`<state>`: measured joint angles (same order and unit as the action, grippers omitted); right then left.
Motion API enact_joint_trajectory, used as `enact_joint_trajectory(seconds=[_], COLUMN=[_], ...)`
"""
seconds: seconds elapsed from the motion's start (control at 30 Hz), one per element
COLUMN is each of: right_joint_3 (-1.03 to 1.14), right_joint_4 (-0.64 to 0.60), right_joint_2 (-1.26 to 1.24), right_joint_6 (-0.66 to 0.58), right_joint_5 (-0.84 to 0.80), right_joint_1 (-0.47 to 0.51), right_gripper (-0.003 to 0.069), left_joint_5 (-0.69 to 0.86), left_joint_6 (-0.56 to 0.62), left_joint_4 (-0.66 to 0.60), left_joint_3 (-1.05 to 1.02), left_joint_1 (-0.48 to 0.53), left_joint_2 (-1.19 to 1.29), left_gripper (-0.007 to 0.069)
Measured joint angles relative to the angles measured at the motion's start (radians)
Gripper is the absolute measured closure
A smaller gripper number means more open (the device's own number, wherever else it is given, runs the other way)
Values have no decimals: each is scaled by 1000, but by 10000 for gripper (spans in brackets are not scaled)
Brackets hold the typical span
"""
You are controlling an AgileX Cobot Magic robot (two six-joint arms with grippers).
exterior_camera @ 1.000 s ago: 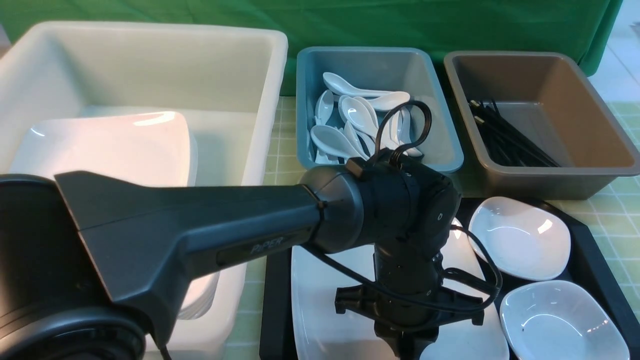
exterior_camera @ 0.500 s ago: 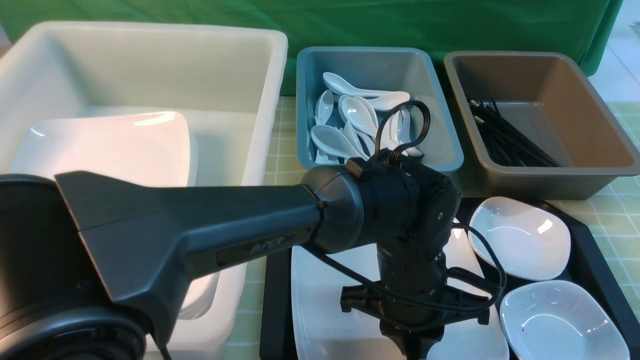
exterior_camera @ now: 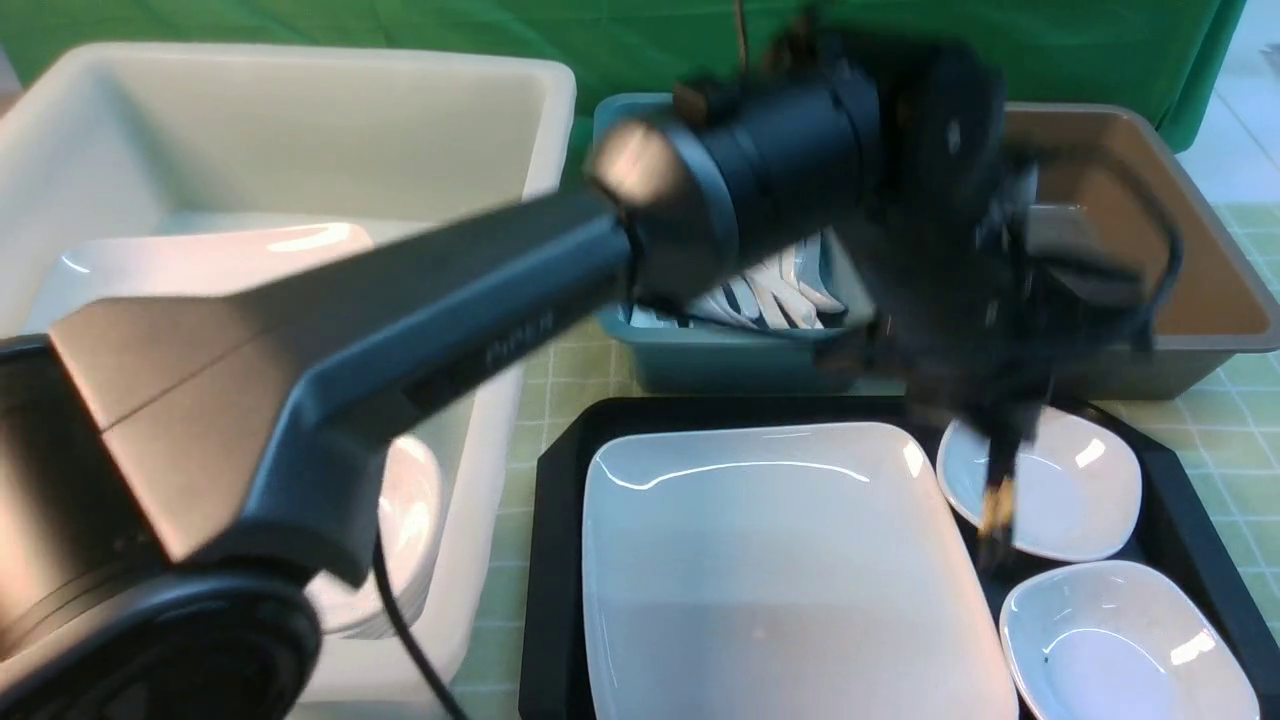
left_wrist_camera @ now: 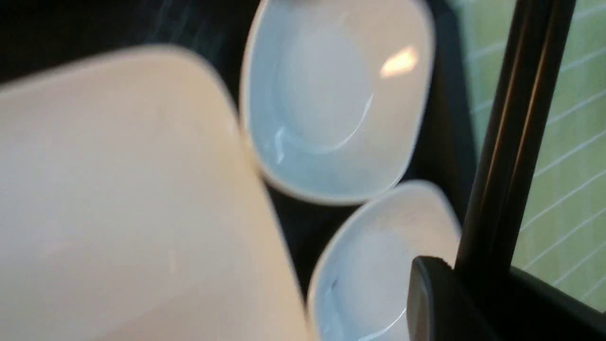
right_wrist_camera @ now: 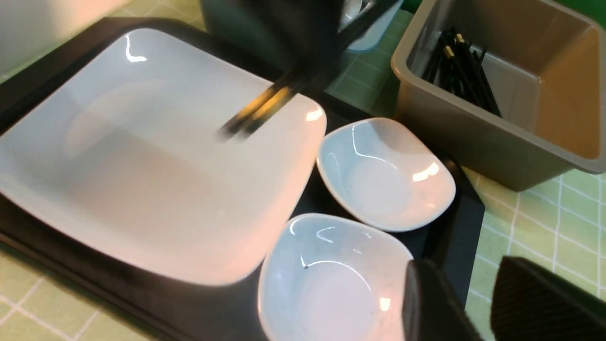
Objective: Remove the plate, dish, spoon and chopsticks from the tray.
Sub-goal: Use the left arm to put the chopsticks into the small storage box on the right
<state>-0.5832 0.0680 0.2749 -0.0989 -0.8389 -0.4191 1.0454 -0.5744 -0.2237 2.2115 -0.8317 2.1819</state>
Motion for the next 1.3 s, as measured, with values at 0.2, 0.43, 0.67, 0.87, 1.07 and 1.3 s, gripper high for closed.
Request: enact_joint_trajectory(seconds=[0.2,0.43,0.67,0.87,1.07,1.3], right_joint_3=[0,0,0,0,0,0], right_joint_4=[0,0,0,0,0,0], right_joint_2=[0,0,0,0,0,0], right_joint_6=[4,25,25,25,25,25], right_joint_5=[47,148,213,217,218,219], right_joint_1=[0,0,0,0,0,0], right_gripper=[459,459,459,452,447,441], left_joint_5=[26,-151,-413,-596,-661,-659], left_joint_6=[36,68,94,112,131,175], left_joint_4=[-186,-232,-240,-232,-224,-217], left_joint_3=[365,603,614,614,614,613], left_joint_1=[110,151,151,148,136,135], left_joint_2=[216,401,469,542,593,602], left_gripper=[556,556,556,556,556,543])
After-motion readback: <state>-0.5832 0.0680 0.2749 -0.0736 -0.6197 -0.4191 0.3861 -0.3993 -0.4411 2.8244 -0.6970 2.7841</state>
